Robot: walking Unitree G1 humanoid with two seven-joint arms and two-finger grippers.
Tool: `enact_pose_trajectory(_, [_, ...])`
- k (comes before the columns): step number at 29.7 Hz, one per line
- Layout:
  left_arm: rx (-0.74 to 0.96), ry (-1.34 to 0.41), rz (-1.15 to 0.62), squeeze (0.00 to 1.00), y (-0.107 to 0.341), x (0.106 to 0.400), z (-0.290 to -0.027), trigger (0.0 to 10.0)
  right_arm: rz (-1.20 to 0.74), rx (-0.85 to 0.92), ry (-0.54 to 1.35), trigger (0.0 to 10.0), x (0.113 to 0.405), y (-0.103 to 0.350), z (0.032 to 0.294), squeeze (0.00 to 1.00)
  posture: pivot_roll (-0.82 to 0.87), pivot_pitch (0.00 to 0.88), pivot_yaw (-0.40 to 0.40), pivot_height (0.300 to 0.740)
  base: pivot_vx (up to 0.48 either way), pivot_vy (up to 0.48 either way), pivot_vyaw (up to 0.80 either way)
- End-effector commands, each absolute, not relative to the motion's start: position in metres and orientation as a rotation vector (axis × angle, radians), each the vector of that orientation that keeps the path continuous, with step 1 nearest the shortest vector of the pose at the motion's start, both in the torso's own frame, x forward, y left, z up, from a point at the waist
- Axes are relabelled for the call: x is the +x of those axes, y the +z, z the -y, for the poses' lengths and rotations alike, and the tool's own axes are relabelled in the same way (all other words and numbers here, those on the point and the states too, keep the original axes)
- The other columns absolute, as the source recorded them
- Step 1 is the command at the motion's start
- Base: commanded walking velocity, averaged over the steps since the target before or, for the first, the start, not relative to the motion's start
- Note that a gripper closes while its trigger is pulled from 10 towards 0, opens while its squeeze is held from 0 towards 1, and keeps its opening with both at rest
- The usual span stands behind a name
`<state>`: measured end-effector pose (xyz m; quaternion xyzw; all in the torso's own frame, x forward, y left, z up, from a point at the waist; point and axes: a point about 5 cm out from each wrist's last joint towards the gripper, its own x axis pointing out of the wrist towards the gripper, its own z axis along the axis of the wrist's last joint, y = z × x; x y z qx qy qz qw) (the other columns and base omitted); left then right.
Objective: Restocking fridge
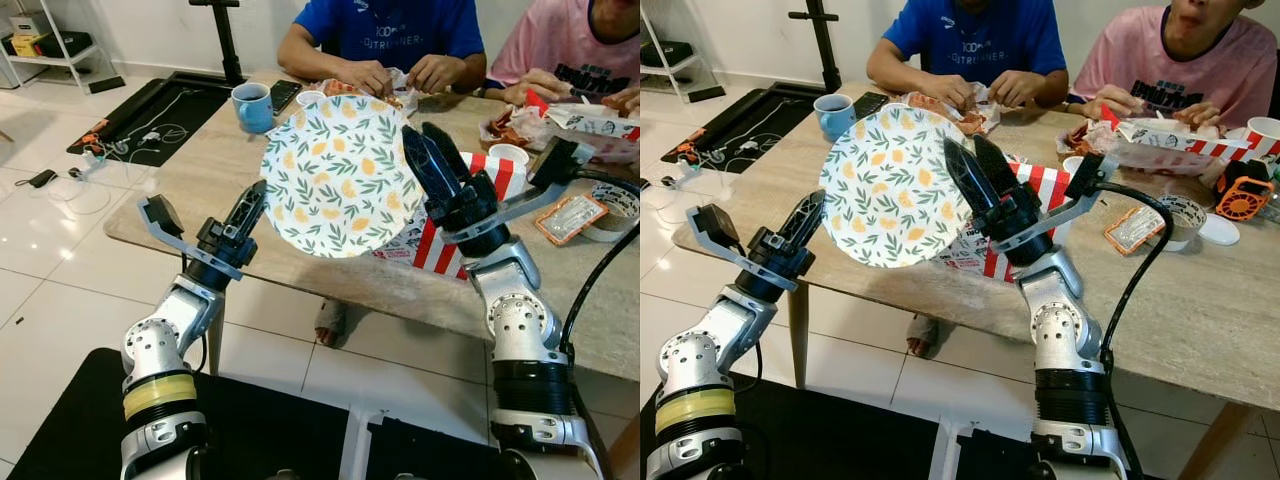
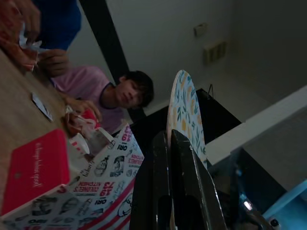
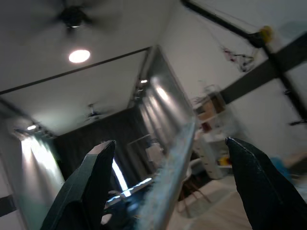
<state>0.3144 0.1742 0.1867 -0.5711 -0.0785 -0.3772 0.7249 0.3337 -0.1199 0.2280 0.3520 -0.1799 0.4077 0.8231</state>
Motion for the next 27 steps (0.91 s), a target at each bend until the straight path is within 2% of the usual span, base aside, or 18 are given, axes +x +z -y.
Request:
enact_pose_trajectory(1, [-1.280, -0.862, 0.183, 0.00, 0.186, 0.311, -0.170, 10.0, 0.372, 0.721, 0.773, 10.0, 0.341, 0.228, 0.130, 1.00, -0.05, 0.040, 0.036, 0.740, 0.000, 0.000, 0.00])
enact_pose_trajectory(2, [-1.281, -0.864, 0.183, 0.00, 0.186, 0.310, -0.170, 10.0, 0.359, 0.718, 0.749, 10.0, 0.342, 0.226, 0.132, 1.00, -0.05, 0.040, 0.036, 0.740, 0.000, 0.000, 0.00])
enact_pose_trajectory(3, [-1.282, -0.866, 0.184, 0.00, 0.187, 0.310, -0.169, 10.0, 0.332, 0.714, 0.710, 10.0, 0.345, 0.223, 0.134, 0.72, -0.05, 0.043, 0.035, 0.740, 0.000, 0.000, 0.00])
enact_pose_trajectory(4, [-1.282, -0.870, 0.184, 0.00, 0.187, 0.310, -0.169, 10.0, 0.306, 0.720, 0.694, 10.0, 0.347, 0.219, 0.134, 0.00, -0.05, 0.043, 0.035, 0.740, 0.000, 0.000, 0.00])
enact_pose_trajectory(8, [-1.281, -0.882, 0.185, 0.00, 0.188, 0.309, -0.166, 10.0, 0.251, 0.751, 0.691, 10.0, 0.348, 0.212, 0.133, 0.00, -0.05, 0.044, 0.036, 0.740, 0.000, 0.000, 0.00])
enact_pose_trajectory(11, [-1.282, -0.886, 0.184, 0.00, 0.189, 0.309, -0.165, 10.0, 0.210, 0.775, 0.800, 10.0, 0.341, 0.211, 0.126, 0.00, -0.05, 0.044, 0.036, 0.740, 0.000, 0.000, 0.00])
enact_pose_trajectory(15, [-1.282, -0.887, 0.183, 0.00, 0.188, 0.308, -0.164, 10.0, 0.171, 0.728, 0.927, 10.0, 0.332, 0.212, 0.122, 0.00, -0.06, 0.046, 0.035, 0.740, 0.000, 0.000, 0.00])
enact_pose_trajectory(21, [-1.284, -0.884, 0.174, 0.00, 0.185, 0.308, -0.163, 10.0, 0.144, 0.666, 0.953, 10.0, 0.333, 0.213, 0.127, 0.00, -0.06, 0.060, 0.033, 0.740, 0.000, 0.000, 0.00])
enact_pose_trajectory(22, [-1.281, -0.883, 0.173, 0.00, 0.185, 0.308, -0.163, 10.0, 0.142, 0.651, 0.937, 0.3, 0.335, 0.214, 0.129, 0.00, -0.07, 0.064, 0.034, 0.740, 0.000, 0.000, 0.00])
enact_pose_trajectory(27, [-1.214, -0.882, 0.168, 0.00, 0.182, 0.306, -0.161, 10.0, 0.151, 0.659, 0.933, 0.0, 0.335, 0.218, 0.134, 0.00, -0.07, 0.061, 0.036, 0.740, 0.000, 0.000, 0.00])
